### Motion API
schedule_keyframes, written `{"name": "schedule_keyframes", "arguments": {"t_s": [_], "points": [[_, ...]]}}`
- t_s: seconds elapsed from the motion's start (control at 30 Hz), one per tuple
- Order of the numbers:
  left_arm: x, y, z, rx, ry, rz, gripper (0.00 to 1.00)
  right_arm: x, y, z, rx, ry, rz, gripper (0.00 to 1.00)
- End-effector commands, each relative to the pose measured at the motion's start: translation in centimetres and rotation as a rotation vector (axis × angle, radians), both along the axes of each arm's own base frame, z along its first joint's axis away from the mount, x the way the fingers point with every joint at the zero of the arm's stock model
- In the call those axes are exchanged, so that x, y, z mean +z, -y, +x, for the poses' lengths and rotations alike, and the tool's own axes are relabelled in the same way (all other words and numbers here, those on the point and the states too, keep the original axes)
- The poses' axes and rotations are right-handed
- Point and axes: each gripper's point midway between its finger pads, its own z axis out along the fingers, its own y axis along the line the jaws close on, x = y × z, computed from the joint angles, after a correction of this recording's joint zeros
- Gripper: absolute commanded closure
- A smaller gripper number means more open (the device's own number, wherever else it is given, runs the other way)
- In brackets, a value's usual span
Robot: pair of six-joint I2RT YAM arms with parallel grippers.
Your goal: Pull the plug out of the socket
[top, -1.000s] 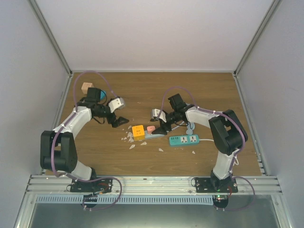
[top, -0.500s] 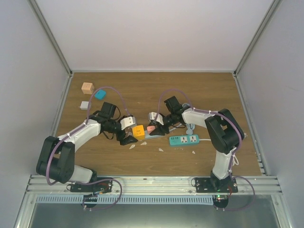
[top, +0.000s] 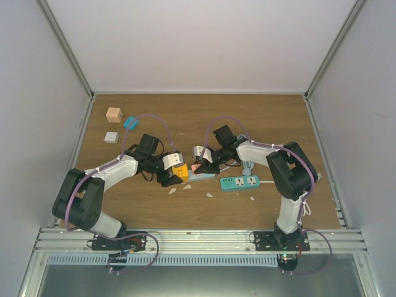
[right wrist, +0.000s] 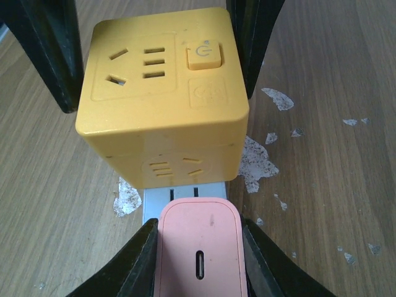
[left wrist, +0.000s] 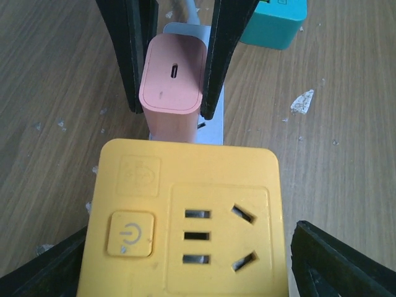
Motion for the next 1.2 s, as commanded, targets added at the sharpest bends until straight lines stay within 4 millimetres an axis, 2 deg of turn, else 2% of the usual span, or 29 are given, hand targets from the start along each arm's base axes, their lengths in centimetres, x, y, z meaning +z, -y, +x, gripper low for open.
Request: {"name": "schedule_keyframes", "arguments": {"t_s": [0.0, 0.17, 0.43, 0.77, 1.03, 1.17], "points": [[-0.4, 0.8, 0.3, -0.016, 0.035, 0.009, 0.22, 1.9, -0.8, -0.2, 0.024, 0.008, 0.058, 0.8], [-1.4, 0.5, 0.0, -0.024, 0.042, 0.049, 0.36, 3.3, -1.0, -0.4, 0.034, 0.023, 0.1, 0.84], [-1.1, 0.3, -0.1, -0.039, 0.053, 0.063, 0.55, 5.3, -1.2, -0.6, 0.038, 0.042, 0.143, 0.87], [-2.3, -0.3, -0.2, -0.035, 0.038, 0.114, 0.68, 7.3, -1.1, -0.8, 0.044, 0.069, 0.185, 0.88], [-2.8, -0.2, -0.4, -0.039, 0.03, 0.148, 0.72, 7.4, -1.2, -0.9, 0.049, 0.068, 0.188, 0.89], [-0.2, 0.9, 0.1, -0.041, 0.03, 0.075, 0.74, 5.5, -1.0, -0.7, 0.04, 0.07, 0.147, 0.9]]}}
